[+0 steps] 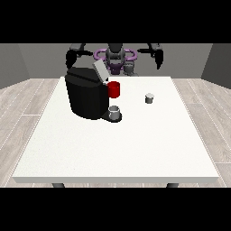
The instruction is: Insert the coffee pod into the coffee machine and close the lid
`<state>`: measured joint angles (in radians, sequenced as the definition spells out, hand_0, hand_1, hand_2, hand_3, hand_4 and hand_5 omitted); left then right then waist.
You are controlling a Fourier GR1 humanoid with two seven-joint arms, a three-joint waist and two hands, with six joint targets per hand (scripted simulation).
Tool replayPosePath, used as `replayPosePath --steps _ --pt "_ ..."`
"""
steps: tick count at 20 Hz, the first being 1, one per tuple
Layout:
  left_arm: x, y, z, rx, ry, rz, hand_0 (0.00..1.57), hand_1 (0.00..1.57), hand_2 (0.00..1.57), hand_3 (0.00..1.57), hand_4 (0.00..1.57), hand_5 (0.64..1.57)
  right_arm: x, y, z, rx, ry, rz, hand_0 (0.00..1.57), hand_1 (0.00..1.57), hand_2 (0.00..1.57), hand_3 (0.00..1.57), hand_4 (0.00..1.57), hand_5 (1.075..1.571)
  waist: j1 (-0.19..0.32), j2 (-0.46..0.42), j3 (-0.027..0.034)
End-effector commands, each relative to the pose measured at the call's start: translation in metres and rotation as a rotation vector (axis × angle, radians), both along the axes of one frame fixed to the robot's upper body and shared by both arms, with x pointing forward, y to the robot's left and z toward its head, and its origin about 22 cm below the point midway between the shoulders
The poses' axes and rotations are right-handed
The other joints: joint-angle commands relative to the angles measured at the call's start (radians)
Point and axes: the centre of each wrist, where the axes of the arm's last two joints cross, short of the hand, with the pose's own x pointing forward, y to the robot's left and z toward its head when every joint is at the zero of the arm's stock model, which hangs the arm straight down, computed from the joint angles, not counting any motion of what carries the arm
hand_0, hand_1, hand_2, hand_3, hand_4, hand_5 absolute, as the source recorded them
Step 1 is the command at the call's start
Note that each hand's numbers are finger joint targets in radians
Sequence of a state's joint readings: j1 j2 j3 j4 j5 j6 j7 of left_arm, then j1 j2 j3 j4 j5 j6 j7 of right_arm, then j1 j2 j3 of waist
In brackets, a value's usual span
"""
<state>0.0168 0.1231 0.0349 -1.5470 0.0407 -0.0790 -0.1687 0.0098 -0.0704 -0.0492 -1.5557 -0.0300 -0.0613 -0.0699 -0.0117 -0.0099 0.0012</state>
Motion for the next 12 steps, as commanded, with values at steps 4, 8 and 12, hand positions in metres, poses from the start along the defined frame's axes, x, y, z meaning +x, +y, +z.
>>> replayPosePath --steps 4,8,12 --pt "0.024 0.03 0.031 0.209 -0.024 -0.016 0.0 0.0 0.0 0.0 0.0 1.571 0.003 0.0 0.001 0.037 -0.036 -0.041 0.0 0.0 0.0 0.0 0.27 1.571 -0.031 0.013 -0.0009" --pt "0.048 0.013 0.04 0.254 0.059 0.002 0.0 0.0 0.0 0.0 0.0 1.571 0.017 0.013 0.018 0.02 -0.05 -0.022 0.0 0.0 0.0 0.0 0.18 1.571 -0.058 0.03 -0.001" --pt "0.067 0.073 0.046 0.211 0.105 0.022 0.0 0.0 0.0 0.0 0.0 1.571 0.006 0.032 0.019 0.041 -0.086 0.049 0.0 0.0 0.0 0.0 0.19 1.571 -0.114 0.068 -0.0014"
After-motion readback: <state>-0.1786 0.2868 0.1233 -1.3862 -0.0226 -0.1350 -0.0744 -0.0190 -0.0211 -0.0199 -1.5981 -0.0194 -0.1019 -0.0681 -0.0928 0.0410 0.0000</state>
